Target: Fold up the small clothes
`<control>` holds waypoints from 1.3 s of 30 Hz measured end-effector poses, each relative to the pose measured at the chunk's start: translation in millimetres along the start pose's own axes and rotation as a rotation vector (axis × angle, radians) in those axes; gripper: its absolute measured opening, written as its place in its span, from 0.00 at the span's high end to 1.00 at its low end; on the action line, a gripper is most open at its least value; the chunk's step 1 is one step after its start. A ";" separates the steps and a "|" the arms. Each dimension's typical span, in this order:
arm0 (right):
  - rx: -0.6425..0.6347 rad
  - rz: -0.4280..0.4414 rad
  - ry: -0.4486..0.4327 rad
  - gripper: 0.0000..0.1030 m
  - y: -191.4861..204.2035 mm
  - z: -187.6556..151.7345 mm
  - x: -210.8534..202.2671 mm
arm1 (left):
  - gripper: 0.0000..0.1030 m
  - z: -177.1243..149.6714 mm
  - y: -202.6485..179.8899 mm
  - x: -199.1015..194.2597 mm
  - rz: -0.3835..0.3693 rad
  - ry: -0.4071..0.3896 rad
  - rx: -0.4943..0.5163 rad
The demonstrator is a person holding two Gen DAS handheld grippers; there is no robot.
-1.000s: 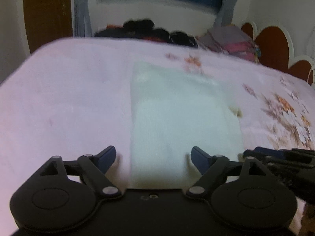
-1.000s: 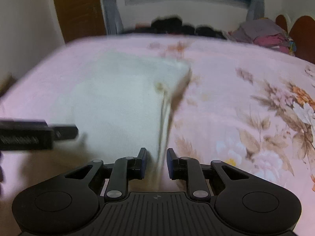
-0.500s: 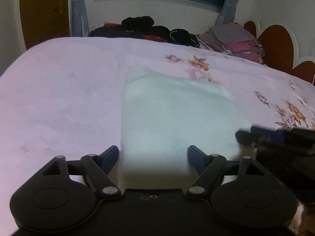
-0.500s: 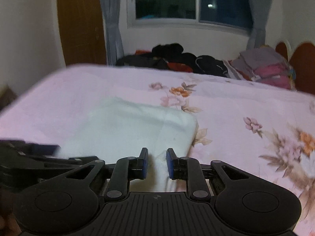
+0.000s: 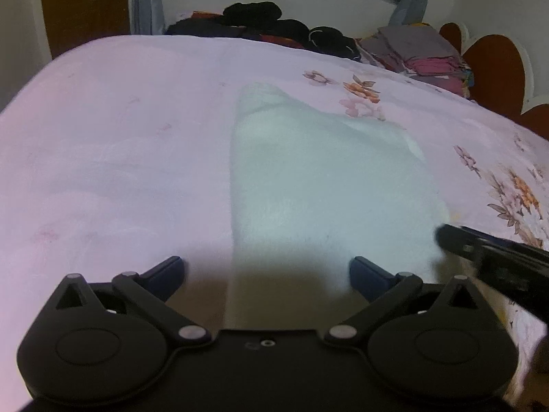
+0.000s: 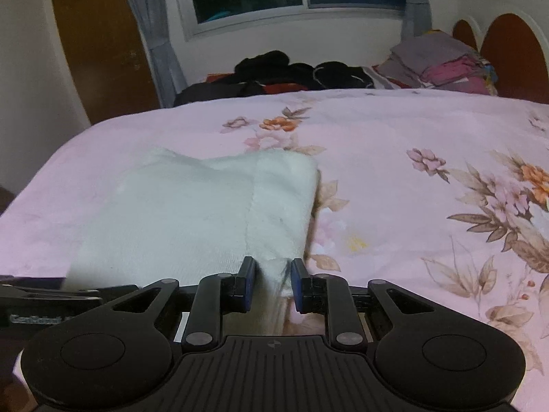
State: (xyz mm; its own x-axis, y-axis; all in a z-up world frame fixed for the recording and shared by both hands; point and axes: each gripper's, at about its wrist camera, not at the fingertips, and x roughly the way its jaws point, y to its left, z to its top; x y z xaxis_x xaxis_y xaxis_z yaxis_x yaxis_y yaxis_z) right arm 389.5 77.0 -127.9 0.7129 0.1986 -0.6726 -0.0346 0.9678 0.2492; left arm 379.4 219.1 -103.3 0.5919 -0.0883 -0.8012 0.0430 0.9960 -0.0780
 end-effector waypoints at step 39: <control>-0.057 0.008 -0.217 0.00 24.0 -135.4 -352.1 | 0.00 -185.2 -64.5 -321.3 0.131 -0.217 -0.011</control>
State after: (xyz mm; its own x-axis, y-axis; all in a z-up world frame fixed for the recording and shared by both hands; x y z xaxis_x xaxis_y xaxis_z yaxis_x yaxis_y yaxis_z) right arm 42.8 51.1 20.6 0.8464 0.1742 -0.5033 -0.0760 0.9748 0.2096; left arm 37.4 181.1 49.2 0.7510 0.0477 -0.6586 -0.0538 0.9985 0.0109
